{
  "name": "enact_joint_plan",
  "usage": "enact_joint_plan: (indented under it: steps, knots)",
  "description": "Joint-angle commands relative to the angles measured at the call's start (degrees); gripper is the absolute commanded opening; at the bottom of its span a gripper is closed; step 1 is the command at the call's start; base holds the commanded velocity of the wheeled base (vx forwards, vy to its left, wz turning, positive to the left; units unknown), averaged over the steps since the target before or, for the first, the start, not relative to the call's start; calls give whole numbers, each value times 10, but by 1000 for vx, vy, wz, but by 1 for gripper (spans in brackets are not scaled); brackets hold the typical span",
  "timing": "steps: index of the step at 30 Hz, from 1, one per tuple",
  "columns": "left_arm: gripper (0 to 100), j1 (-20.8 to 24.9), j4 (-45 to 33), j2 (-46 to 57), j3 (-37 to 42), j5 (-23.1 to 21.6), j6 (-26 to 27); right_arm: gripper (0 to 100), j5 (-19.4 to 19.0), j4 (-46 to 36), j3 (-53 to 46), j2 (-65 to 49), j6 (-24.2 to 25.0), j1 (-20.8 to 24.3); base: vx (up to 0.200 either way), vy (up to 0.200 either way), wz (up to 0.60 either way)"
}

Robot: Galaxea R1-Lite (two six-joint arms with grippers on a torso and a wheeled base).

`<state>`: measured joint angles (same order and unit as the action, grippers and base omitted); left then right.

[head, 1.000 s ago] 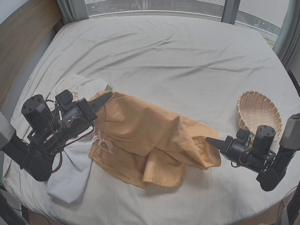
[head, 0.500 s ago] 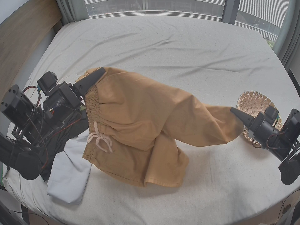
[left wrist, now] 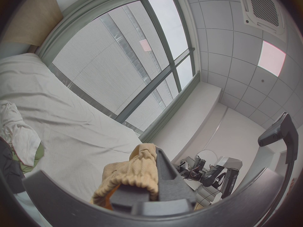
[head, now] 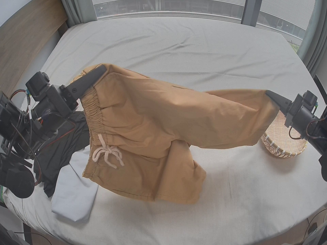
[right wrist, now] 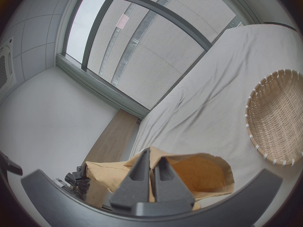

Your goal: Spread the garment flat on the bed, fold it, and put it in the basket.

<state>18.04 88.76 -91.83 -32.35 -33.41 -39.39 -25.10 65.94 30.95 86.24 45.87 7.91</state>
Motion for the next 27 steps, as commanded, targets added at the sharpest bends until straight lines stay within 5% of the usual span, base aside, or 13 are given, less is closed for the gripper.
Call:
enact_joint_plan:
  steps: [1,8,19,27]
  knots:
    - [0,1,-1,25,-6,-14,-3,0,-4,-45,53,-62,0,-19,0,0,0]
    - [0,-3,-2,32,-4,-24,-30,0,-10,-89,90,-89,-1,-40,0,0,0]
    - [0,-41,-1,10,28,-24,-38,0,-72,-129,109,-115,2,-108,0,0,0]
    - [0,-41,-2,4,31,-19,-38,0,-78,-124,55,-112,3,-104,0,0,0]
